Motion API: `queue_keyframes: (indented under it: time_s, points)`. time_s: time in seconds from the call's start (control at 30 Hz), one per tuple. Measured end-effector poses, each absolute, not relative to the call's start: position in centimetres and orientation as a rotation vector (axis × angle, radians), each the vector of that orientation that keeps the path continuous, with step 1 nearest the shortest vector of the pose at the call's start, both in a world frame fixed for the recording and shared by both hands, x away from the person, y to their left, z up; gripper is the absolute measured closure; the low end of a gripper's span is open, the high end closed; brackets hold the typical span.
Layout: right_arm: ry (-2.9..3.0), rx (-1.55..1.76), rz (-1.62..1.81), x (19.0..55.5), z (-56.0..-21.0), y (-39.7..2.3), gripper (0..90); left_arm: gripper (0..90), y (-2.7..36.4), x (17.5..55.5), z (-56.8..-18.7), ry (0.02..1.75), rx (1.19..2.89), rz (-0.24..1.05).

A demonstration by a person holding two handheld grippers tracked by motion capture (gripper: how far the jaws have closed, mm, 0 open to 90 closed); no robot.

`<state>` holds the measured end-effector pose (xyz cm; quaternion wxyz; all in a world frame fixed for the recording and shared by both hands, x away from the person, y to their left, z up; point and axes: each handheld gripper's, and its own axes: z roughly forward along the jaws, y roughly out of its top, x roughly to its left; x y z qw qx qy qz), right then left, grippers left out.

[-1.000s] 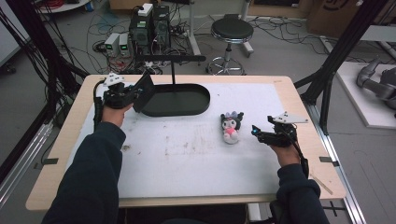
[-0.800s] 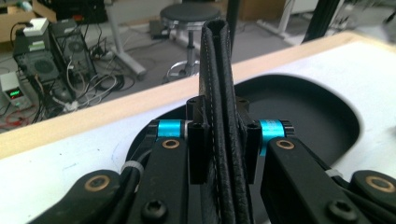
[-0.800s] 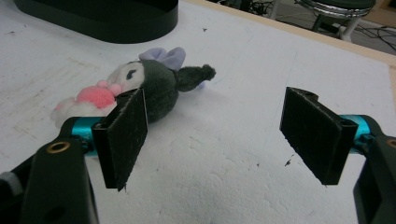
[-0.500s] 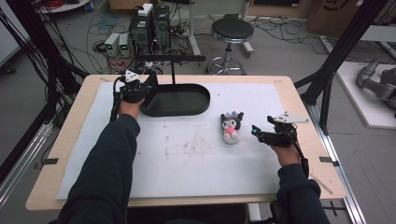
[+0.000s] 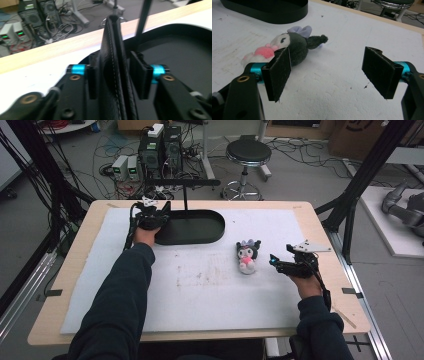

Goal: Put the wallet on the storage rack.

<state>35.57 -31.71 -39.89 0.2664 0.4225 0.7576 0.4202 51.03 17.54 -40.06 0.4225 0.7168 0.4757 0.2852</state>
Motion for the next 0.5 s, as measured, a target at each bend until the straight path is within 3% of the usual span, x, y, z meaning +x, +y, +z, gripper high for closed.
queue_keyframes:
  time_s: [0.17,0.33,0.5]
  points:
    - [2.048,1.133,1.135,35.5,-39.8,-31.6,23.6,54.0,17.6,50.0,-39.4,1.187,1.767,0.640]
    - [2.044,1.131,1.137,35.4,-39.8,-31.7,23.7,58.3,17.7,49.0,-40.0,1.197,1.749,0.548]
    - [2.047,1.128,1.138,35.4,-39.7,-31.6,23.8,59.1,17.0,49.2,-40.4,1.188,1.748,0.547]
